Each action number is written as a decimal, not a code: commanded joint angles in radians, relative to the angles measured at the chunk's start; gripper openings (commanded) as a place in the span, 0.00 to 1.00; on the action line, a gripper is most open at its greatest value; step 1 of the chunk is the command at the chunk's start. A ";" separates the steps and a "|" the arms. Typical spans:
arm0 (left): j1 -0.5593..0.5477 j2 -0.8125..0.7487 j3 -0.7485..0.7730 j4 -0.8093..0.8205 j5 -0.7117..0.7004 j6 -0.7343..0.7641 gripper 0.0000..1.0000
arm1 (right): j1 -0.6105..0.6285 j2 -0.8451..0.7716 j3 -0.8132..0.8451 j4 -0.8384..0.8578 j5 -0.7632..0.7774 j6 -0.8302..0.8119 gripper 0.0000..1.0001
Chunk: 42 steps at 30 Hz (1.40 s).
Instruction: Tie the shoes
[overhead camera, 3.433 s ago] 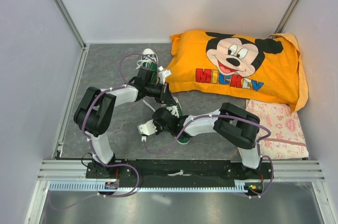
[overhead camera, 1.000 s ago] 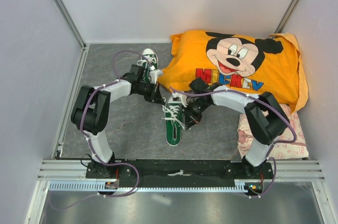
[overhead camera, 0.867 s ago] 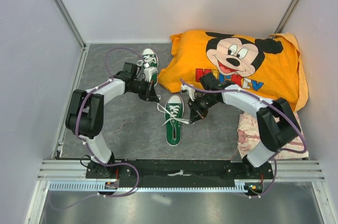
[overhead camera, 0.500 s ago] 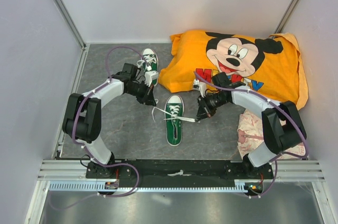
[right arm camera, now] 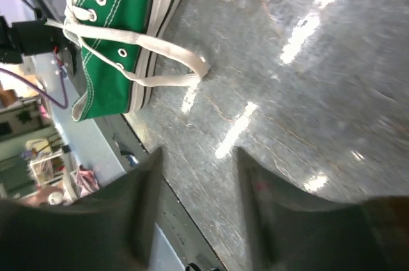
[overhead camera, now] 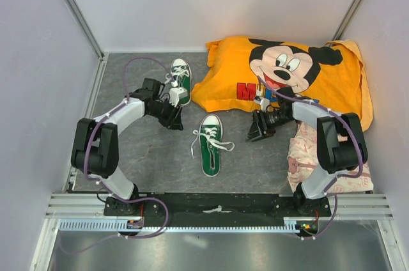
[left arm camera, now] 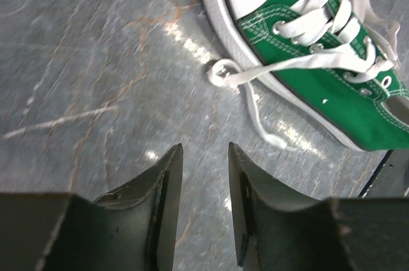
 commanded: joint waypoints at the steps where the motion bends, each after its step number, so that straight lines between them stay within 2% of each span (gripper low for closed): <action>1: 0.041 -0.088 -0.031 -0.005 -0.019 0.077 0.43 | 0.017 -0.122 0.034 0.006 0.042 -0.088 0.65; 3: 0.041 -0.111 -0.060 -0.015 0.005 0.115 0.43 | 0.045 -0.151 0.063 0.013 0.101 -0.154 0.69; 7: 0.041 -0.139 -0.100 -0.018 0.071 0.111 0.45 | 0.187 -0.187 0.101 0.061 0.185 -0.197 0.74; 13: 0.041 -0.165 -0.158 0.025 0.111 0.051 0.46 | 0.362 -0.142 0.169 0.177 0.283 -0.150 0.67; 21: 0.041 -0.197 -0.190 0.047 0.116 0.026 0.46 | 0.514 -0.069 0.223 0.217 0.328 -0.146 0.60; 30: 0.041 -0.220 -0.219 0.062 0.121 0.020 0.46 | 0.588 0.000 0.244 0.253 0.379 -0.131 0.56; 33: 0.041 -0.228 -0.225 0.064 0.116 0.019 0.46 | 0.589 0.016 0.260 0.260 0.405 -0.119 0.46; 34: 0.041 -0.231 -0.229 0.065 0.116 0.020 0.46 | 0.588 0.017 0.264 0.262 0.412 -0.116 0.38; 37: 0.041 -0.235 -0.235 0.065 0.114 0.028 0.46 | 0.589 0.005 0.272 0.263 0.422 -0.099 0.25; 39: 0.041 -0.238 -0.236 0.065 0.113 0.036 0.46 | 0.589 -0.016 0.272 0.257 0.422 -0.090 0.21; 42: 0.041 -0.237 -0.238 0.065 0.114 0.046 0.45 | 0.588 -0.049 0.267 0.236 0.431 -0.087 0.11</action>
